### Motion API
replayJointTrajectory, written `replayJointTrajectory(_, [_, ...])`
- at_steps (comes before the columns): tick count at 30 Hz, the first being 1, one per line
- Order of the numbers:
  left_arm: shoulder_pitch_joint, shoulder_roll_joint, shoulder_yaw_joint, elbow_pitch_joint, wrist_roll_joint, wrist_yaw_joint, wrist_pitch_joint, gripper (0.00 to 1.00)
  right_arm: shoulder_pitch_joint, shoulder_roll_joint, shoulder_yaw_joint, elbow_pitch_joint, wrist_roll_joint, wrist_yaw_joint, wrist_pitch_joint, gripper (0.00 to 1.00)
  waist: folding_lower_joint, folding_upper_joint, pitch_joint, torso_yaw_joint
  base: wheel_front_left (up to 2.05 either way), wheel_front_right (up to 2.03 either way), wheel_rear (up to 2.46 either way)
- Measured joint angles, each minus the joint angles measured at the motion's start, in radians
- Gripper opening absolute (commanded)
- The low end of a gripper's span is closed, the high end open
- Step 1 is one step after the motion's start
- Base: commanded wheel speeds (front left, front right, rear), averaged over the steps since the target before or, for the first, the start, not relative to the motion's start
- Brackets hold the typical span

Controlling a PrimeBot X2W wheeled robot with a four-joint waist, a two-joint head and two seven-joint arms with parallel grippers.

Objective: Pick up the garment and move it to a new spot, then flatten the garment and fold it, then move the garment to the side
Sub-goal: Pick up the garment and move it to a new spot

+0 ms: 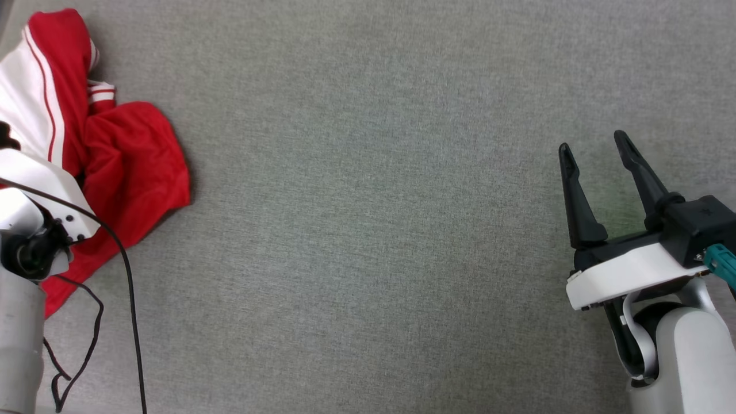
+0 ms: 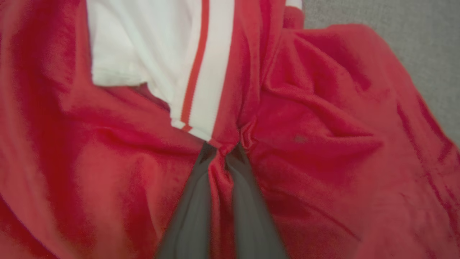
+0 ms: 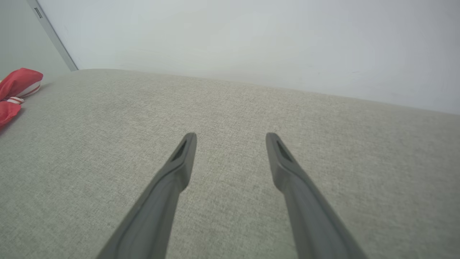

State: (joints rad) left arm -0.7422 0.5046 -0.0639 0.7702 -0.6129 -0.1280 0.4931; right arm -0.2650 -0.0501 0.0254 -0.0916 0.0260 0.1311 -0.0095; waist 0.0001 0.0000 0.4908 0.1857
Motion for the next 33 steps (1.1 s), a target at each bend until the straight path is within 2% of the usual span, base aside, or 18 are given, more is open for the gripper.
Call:
replayJointTrajectory(7, [0.0,-0.026,0.001,-0.001,0.065,0.031,-0.314,0.0,0.025,0.0,-0.014,0.031,0.023,0.0,-0.013,1.0,0.0,0.0,-0.085,0.01,0.0,0.0,0.0])
replayJointTrajectory(12, [0.011,-0.048,-0.009,-0.015,0.101,0.032,-0.506,0.0,0.053,0.0,-0.025,0.046,0.046,0.0,-0.022,1.0,-0.0001,0.0,-0.163,0.02,0.0,0.0,0.0])
replayJointTrajectory(19, [0.049,-0.085,-0.031,-0.102,0.147,0.049,-0.707,0.0,0.105,0.0,-0.041,0.058,0.075,0.0,-0.031,1.0,-0.0002,0.0,-0.284,0.019,0.0,0.0,0.0])
replayJointTrajectory(23, [0.088,-0.112,-0.04,-0.194,0.162,0.069,-0.73,0.0,0.131,0.0,-0.044,0.061,0.092,0.0,-0.034,1.0,-0.0002,0.0,-0.33,-0.009,0.0,0.0,0.0])
replayJointTrajectory(29, [0.169,-0.161,-0.072,-0.343,0.17,0.096,-0.734,0.0,0.169,0.0,-0.058,0.063,0.112,0.0,-0.035,1.0,-0.0002,0.0,-0.374,-0.087,0.0,0.0,0.0])
replayJointTrajectory(33, [0.222,-0.211,-0.129,-0.437,0.169,0.091,-0.703,0.0,0.189,0.0,-0.071,0.063,0.115,0.0,-0.033,1.0,-0.0002,0.0001,-0.393,-0.149,0.0,0.0,0.0])
